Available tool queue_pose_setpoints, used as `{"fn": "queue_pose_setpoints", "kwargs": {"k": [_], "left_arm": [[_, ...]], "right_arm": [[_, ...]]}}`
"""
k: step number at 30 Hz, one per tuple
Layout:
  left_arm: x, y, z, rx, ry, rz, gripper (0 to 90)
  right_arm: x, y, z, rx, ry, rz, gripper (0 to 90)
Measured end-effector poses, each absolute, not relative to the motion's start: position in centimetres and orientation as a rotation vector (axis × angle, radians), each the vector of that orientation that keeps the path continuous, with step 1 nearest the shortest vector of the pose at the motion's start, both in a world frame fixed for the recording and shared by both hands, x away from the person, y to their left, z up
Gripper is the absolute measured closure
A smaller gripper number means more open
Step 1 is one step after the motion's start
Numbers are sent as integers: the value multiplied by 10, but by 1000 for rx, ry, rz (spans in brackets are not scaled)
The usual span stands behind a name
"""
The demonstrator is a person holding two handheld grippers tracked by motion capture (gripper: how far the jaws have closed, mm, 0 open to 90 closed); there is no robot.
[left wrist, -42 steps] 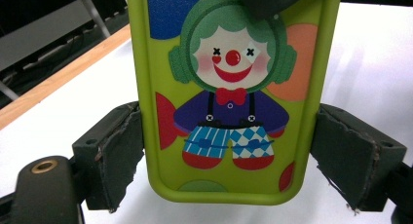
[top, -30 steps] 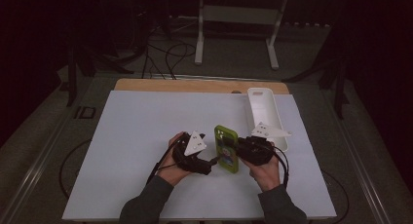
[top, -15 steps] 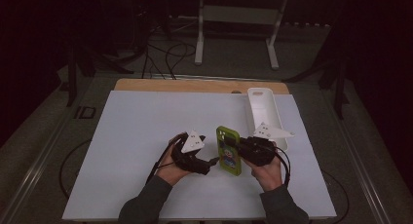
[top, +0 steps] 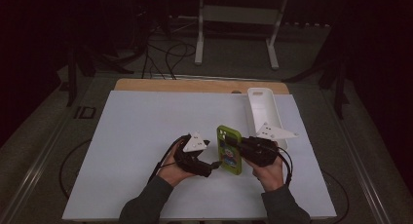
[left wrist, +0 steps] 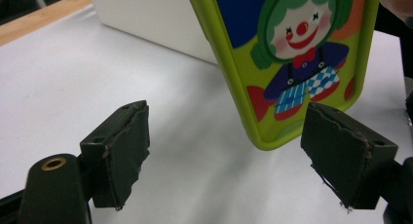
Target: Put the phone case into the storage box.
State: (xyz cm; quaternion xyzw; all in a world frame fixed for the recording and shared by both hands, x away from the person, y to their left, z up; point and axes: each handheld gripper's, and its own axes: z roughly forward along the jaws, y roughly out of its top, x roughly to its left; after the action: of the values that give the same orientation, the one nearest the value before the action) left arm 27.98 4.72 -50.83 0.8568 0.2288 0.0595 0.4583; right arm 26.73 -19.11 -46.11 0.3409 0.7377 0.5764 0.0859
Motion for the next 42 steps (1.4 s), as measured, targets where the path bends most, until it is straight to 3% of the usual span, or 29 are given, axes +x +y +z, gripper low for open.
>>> {"fn": "queue_pose_setpoints", "kwargs": {"k": [20, 42], "left_arm": [[281, 46, -511, 2068, 526, 3, 259], [280, 47, -510, 1972, 435, -147, 450]], "right_arm": [[262, -190, -453, 958, 2171, 1826, 858], [261, -192, -453, 921, 2126, 1972, 859]]}}
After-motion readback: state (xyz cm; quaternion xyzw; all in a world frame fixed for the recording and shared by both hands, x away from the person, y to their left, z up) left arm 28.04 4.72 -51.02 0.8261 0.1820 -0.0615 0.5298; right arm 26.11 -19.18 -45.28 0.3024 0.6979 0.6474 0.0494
